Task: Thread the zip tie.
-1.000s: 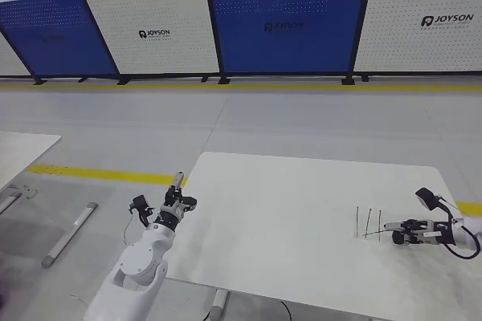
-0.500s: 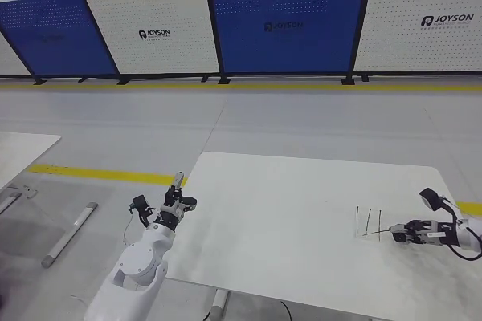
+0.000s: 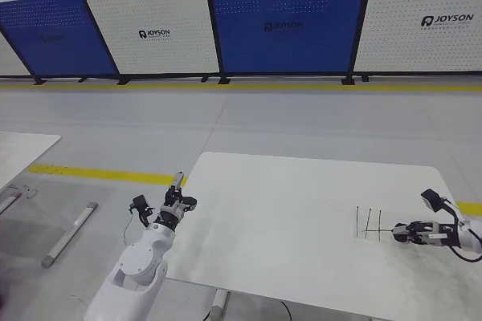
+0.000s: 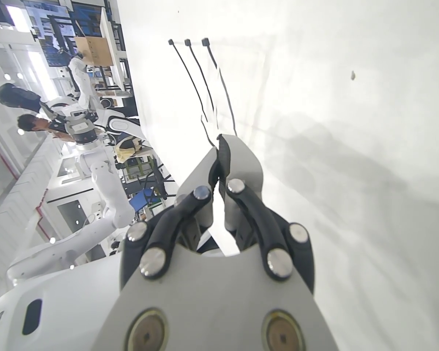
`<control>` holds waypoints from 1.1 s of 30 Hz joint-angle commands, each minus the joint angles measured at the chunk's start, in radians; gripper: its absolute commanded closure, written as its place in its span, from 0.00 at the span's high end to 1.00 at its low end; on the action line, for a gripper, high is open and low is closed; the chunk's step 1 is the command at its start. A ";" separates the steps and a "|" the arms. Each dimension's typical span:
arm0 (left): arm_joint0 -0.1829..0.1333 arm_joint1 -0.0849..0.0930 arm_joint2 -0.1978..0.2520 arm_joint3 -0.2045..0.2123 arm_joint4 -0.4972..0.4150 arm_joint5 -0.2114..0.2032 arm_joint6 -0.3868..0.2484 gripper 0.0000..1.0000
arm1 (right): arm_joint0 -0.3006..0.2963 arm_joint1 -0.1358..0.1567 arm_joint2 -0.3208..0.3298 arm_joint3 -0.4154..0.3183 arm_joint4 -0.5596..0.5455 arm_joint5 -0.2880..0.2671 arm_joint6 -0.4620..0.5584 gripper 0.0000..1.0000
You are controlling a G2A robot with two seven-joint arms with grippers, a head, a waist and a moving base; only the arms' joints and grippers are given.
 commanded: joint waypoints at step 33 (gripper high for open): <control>0.000 0.000 0.000 0.000 0.000 0.000 0.000 1.00 | -0.329 0.170 0.203 -0.600 0.265 0.017 -0.049 0.00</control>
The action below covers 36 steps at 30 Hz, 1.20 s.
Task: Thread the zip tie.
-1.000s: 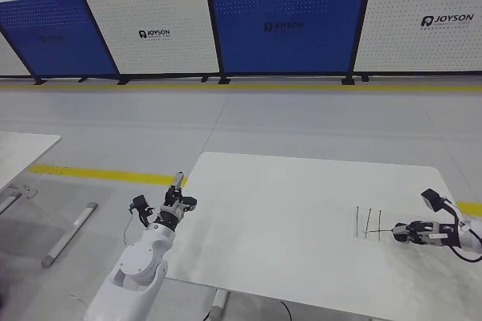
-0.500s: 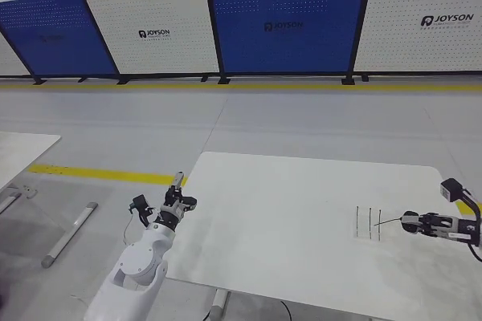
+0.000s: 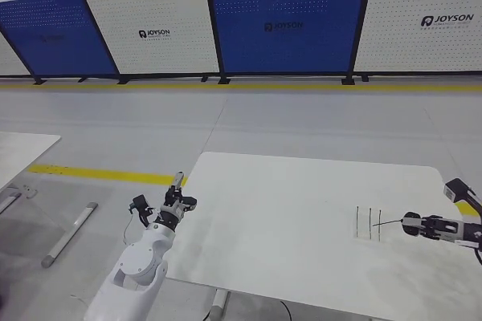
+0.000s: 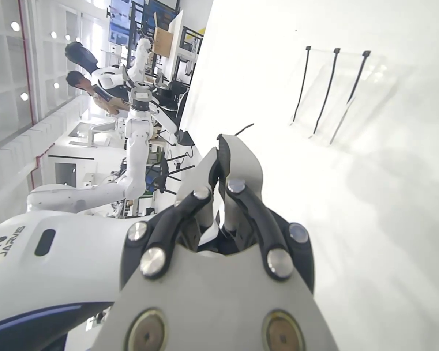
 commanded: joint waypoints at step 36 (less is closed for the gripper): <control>-0.028 -0.003 0.034 -0.029 0.063 -0.001 -0.004 1.00 | 0.024 -0.074 -0.116 -0.219 0.228 -0.012 -0.154 0.00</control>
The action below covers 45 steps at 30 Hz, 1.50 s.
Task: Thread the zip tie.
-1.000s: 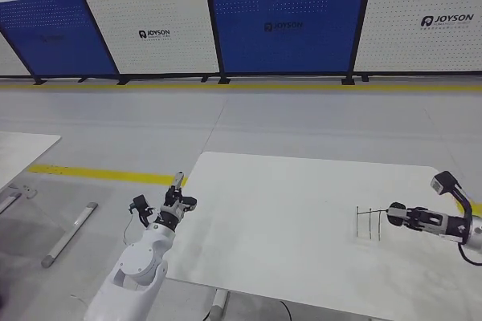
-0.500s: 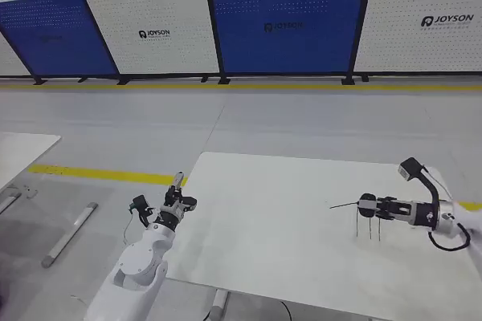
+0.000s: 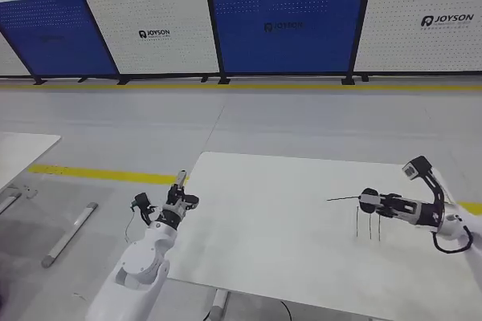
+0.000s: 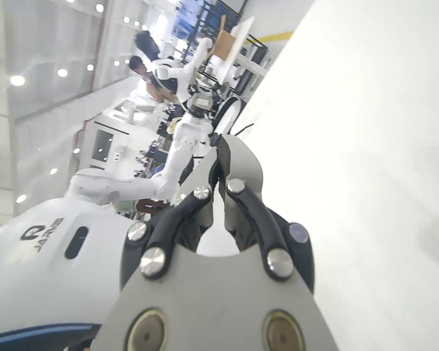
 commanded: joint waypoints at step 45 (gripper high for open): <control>-0.099 -0.011 0.322 -0.023 0.437 -0.002 -0.184 1.00 | 0.095 -0.182 -0.198 0.173 0.136 0.002 -0.046 0.00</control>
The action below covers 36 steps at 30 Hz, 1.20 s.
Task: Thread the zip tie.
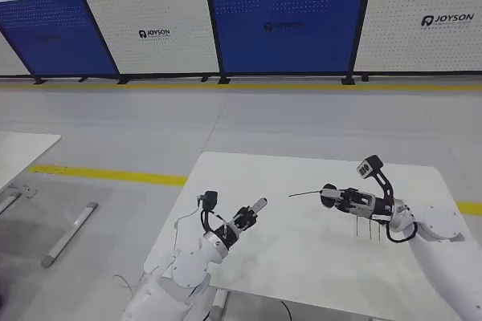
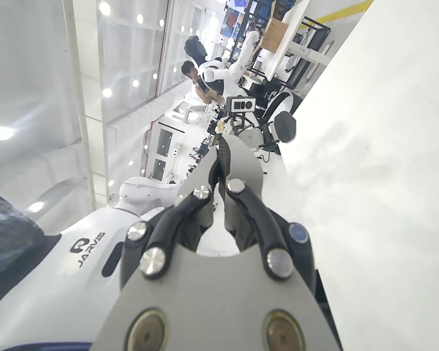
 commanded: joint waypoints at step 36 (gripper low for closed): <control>-0.126 -0.009 0.050 0.106 -0.446 -0.010 -0.339 1.00 | -0.028 -0.065 -0.056 -0.005 -0.094 0.000 -0.141 0.00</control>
